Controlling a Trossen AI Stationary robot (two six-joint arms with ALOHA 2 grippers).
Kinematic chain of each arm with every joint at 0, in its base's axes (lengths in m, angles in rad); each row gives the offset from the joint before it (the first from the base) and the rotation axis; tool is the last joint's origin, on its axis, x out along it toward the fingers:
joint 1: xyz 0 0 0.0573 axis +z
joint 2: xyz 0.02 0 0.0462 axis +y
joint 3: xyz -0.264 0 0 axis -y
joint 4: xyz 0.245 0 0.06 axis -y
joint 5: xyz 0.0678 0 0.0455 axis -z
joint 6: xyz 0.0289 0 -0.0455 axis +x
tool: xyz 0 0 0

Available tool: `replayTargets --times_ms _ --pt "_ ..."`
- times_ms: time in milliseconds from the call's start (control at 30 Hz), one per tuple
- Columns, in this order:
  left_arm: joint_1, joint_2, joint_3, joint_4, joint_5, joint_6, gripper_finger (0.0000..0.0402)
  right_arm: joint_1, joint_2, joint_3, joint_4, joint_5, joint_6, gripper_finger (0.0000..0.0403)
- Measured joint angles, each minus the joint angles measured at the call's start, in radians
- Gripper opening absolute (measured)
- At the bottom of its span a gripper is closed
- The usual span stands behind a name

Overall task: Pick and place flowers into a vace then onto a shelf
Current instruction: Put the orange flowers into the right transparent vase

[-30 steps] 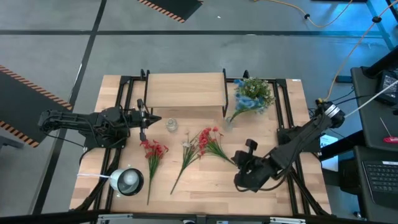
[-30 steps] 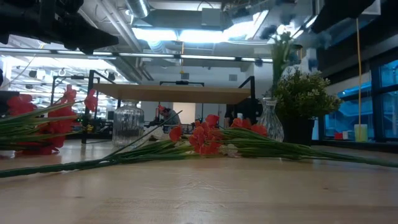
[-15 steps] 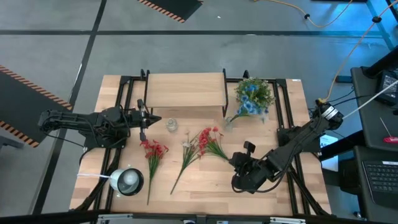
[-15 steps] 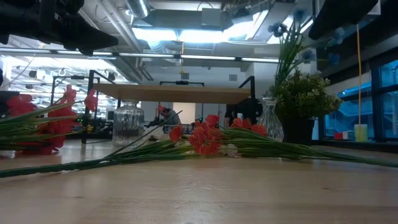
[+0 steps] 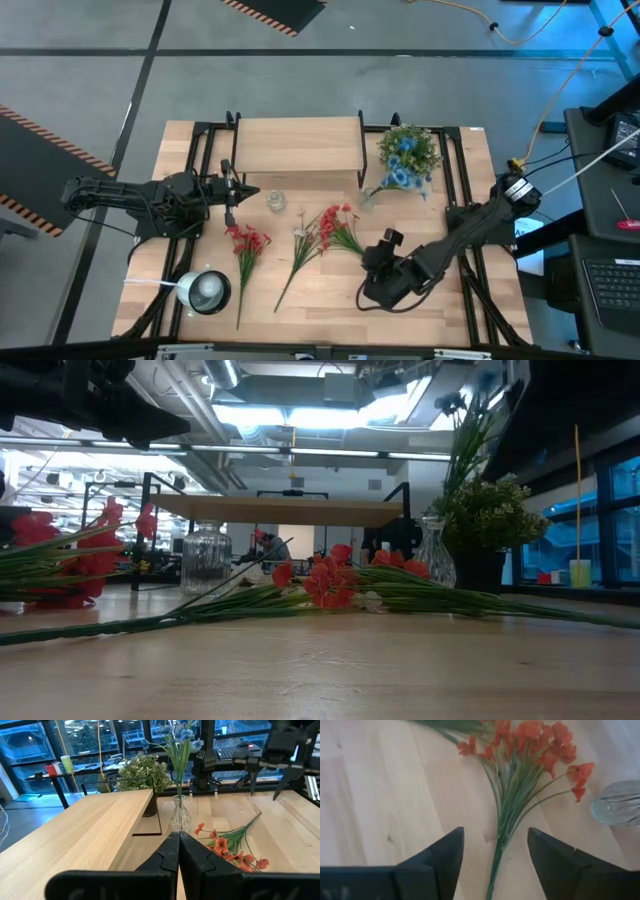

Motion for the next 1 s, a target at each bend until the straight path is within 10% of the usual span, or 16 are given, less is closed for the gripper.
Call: replayTargets --times_ms 1000 --pt "0.0 0.0 0.0 -0.022 0.0 -0.053 0.0004 -0.105 0.097 -0.167 0.207 -0.116 0.101 0.0254"
